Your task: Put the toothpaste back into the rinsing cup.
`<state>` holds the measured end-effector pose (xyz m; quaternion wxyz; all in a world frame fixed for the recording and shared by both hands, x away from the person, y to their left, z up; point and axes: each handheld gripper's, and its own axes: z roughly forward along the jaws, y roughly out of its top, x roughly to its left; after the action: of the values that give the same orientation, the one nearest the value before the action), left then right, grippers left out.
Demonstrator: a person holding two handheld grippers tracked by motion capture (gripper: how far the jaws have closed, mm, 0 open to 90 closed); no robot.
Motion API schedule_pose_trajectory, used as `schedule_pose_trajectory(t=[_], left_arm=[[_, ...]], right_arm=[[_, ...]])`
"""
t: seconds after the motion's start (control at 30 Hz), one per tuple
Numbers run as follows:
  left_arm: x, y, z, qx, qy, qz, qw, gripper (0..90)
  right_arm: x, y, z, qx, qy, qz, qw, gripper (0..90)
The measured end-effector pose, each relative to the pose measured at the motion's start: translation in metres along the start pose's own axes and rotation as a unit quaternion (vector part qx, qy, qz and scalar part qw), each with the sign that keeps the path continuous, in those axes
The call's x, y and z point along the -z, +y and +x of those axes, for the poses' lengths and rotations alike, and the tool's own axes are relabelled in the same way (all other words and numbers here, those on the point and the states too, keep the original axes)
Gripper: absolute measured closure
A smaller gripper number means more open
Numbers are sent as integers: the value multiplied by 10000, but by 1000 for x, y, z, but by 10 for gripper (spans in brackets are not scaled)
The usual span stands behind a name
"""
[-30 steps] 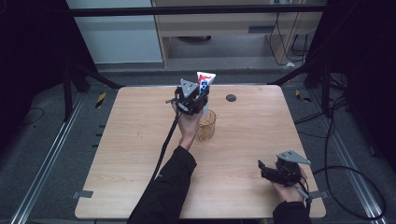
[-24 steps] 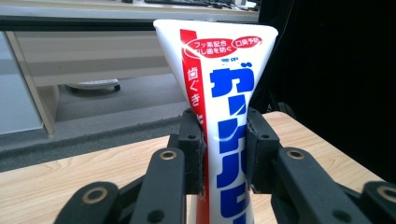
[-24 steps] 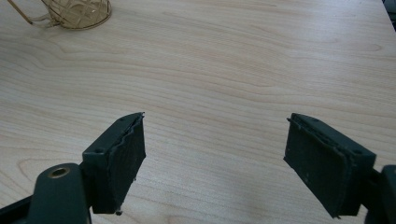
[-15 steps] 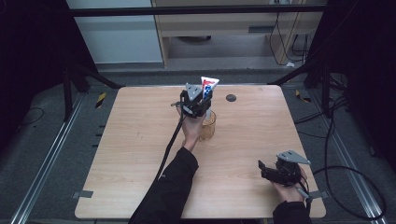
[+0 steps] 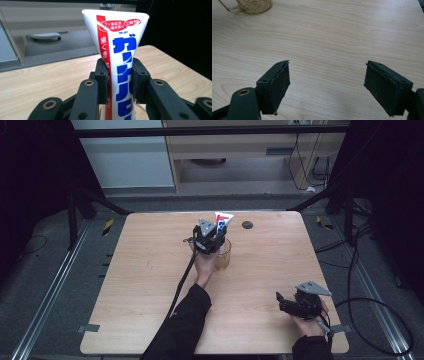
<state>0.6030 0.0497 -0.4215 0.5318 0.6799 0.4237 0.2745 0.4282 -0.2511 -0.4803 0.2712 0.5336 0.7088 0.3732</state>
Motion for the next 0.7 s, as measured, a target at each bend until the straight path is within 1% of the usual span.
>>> schedule_pose_trajectory(t=[0.23,0.27,0.37,0.43,0.53,0.63,0.7], left_arm=[[1,-11,3,26,-51,124,9999,693],[2,-12,3,19,-77,185,9998,691],[3,-14,3,-41,-73,246,9997,682],[4,-15,3,-23,-101,291,9995,666],[4,-18,4,-78,-54,413,9991,652],[4,-22,5,-86,-99,507,9986,650],[4,-25,5,-92,-132,492,9987,640]], right_arm=[[0,0,0,-4,-14,18,10000,199],[0,0,0,-14,-12,19,10000,199],[-1,0,0,22,-36,18,10000,197],[-1,0,0,30,-35,14,10000,197],[0,1,1,11,-28,9,10000,196],[-1,1,1,22,-36,32,10000,195],[-1,1,1,12,-34,34,10000,195]])
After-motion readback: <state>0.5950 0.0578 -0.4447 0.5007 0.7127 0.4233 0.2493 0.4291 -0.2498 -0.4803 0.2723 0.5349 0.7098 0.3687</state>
